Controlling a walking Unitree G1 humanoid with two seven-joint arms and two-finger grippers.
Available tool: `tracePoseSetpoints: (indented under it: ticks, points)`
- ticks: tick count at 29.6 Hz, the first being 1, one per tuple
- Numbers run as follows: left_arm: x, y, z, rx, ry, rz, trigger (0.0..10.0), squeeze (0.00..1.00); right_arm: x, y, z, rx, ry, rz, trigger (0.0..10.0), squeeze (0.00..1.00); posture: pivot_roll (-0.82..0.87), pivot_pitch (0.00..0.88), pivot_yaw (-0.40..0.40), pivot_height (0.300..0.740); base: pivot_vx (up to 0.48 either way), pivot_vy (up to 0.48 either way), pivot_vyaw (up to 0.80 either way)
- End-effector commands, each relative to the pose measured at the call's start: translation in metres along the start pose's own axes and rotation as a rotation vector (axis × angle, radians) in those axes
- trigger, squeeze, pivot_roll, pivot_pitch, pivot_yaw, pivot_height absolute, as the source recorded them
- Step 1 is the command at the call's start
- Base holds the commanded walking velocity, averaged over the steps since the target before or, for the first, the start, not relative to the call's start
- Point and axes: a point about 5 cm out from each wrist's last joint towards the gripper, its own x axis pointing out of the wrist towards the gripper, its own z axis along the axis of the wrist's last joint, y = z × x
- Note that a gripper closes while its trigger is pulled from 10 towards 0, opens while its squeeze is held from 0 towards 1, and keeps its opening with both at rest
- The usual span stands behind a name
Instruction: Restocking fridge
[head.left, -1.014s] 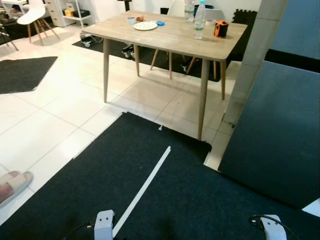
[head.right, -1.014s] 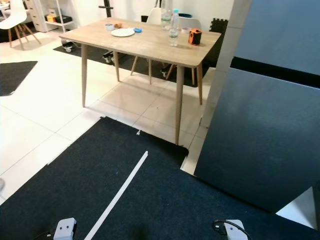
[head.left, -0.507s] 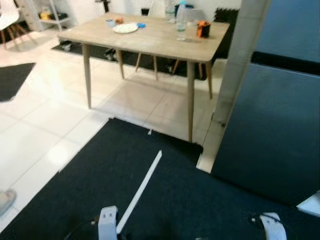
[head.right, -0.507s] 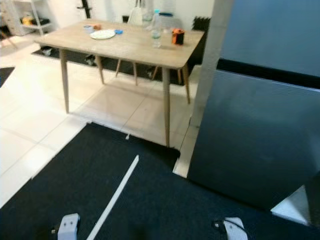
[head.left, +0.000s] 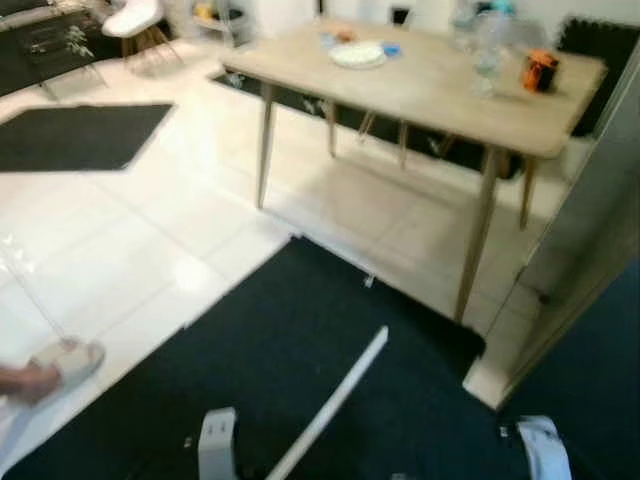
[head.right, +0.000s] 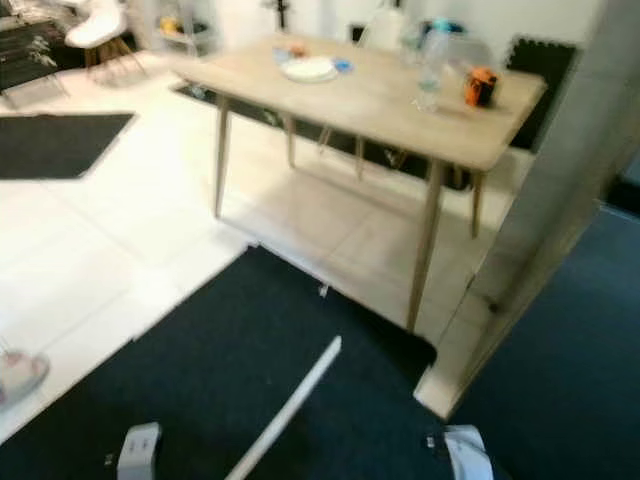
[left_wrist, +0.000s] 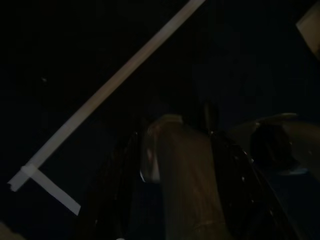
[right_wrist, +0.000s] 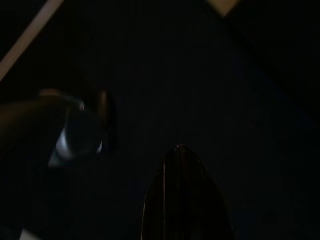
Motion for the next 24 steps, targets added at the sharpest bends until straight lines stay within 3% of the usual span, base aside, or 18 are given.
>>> tracePoseSetpoints:
  ticks: [1,7,13,24]
  points:
    - [-0.0002,0.0012,0.0005,0.014,0.007,0.002,10.0,0.00,-0.0015,0.0008,-0.0122,0.004,0.043,-0.012,10.0,0.00,-0.03,0.016,-0.010,0.740,0.341,0.000,0.00]
    - [-0.0002,0.0014,0.0010,0.017,0.006,0.001,10.0,0.00,-0.0015,0.0020,-0.0149,0.008,0.061,-0.015,10.0,0.00,-0.03,0.017,-0.009,0.740,0.340,0.000,0.00]
    - [-0.0002,0.0014,0.0007,0.018,0.007,0.001,10.0,0.00,-0.0012,0.0032,-0.0135,0.039,0.048,-0.013,10.0,0.00,-0.03,0.017,-0.009,0.740,0.339,0.000,-0.78]
    - [-0.0007,0.0031,0.0013,0.025,0.007,0.002,10.0,0.00,-0.0005,0.0058,-0.0120,0.023,0.043,-0.005,10.0,0.00,-0.02,0.011,-0.011,0.740,0.339,0.000,0.00]
